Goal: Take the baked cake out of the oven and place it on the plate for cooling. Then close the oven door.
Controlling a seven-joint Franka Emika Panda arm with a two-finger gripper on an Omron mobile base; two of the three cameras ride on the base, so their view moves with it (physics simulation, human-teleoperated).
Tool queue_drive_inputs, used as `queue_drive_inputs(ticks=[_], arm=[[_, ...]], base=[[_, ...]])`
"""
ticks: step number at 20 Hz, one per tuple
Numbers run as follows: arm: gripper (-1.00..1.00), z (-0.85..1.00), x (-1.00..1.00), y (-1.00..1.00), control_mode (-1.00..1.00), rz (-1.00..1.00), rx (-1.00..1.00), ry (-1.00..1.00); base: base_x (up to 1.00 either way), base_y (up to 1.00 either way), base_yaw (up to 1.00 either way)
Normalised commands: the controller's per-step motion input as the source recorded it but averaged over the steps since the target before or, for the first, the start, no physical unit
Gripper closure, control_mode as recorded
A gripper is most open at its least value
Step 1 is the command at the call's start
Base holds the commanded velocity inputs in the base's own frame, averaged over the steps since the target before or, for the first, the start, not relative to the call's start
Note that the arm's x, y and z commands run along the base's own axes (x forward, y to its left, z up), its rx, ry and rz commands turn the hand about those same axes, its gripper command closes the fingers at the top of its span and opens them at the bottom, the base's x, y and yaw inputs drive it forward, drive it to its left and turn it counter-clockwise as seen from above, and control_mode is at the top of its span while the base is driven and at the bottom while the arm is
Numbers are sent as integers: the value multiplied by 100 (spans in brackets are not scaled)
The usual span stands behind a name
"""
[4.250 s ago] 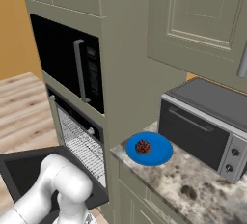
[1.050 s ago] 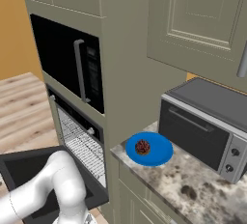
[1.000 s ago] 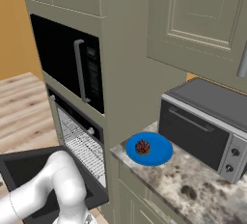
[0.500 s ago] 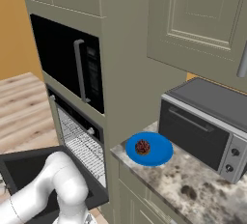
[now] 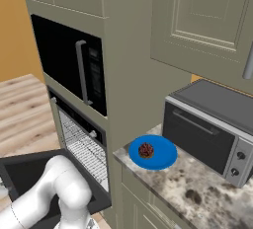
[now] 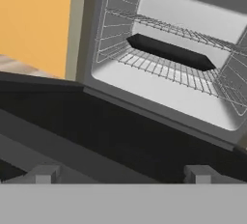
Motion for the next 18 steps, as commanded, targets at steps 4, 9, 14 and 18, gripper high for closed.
queue_drive_inputs(ticks=[4, 9, 14, 18], arm=[[-100, -57, 0, 61, -100, -3, -12, -3], [-100, -36, -14, 58, -100, -1, -10, -8], [-100, -43, -4, 60, -100, -1, -10, -8], [-100, -60, -1, 52, -100, -3, -4, -8]], base=[[0, 0, 0], [0, 0, 0], [0, 0, 0], [0, 0, 0]])
